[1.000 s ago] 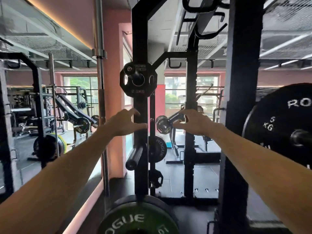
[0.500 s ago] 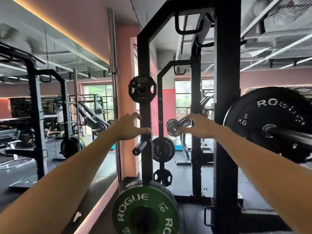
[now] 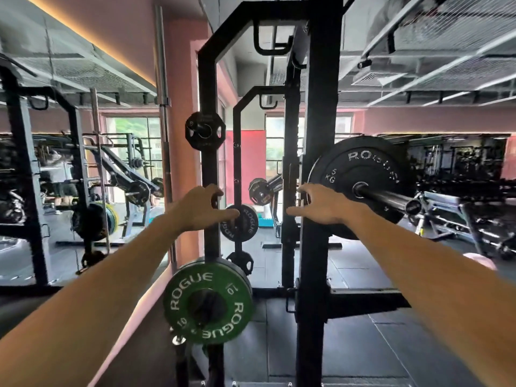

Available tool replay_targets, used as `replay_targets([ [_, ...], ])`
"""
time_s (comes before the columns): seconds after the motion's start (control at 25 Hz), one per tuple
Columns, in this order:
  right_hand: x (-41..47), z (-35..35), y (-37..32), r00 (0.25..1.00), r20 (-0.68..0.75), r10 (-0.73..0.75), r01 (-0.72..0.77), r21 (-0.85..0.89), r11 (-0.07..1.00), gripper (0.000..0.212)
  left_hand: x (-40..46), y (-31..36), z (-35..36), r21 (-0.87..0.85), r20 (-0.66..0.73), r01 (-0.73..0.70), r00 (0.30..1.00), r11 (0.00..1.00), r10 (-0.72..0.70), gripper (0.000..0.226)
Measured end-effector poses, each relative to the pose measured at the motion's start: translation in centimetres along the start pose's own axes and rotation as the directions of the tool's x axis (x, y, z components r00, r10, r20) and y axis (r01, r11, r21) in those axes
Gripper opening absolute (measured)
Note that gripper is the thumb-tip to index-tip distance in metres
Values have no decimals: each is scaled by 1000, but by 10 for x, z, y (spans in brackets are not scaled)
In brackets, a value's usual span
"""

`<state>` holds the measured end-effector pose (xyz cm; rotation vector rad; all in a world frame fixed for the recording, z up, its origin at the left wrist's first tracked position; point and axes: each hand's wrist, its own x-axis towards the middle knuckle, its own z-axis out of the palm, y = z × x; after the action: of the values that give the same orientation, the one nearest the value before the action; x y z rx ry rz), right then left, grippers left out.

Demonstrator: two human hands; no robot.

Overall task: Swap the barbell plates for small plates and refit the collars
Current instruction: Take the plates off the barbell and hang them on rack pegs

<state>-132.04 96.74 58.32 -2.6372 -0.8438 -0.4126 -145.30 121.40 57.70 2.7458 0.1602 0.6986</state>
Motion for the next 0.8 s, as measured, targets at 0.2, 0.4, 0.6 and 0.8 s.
replay_targets([
  [0.2, -45, -36, 60, 993, -43, 110, -111, -34, 993, 82, 1, 70, 15, -24, 35, -78, 996, 997, 79, 74],
  [0.4, -74, -70, 129, 977, -61, 205, -209, -65, 976, 83, 20, 142, 53, -80, 47, -158, 986, 984, 162, 62],
  [0.6, -87, -102, 229, 964, -67, 258, -262, -73, 962, 84, 55, 230, 102, -129, 31, -174, 983, 976, 179, 67],
  [0.8, -87, -135, 324, 968, -68, 244, -248, -74, 966, 74, 98, 303, 142, -169, 11, -127, 991, 977, 130, 66],
])
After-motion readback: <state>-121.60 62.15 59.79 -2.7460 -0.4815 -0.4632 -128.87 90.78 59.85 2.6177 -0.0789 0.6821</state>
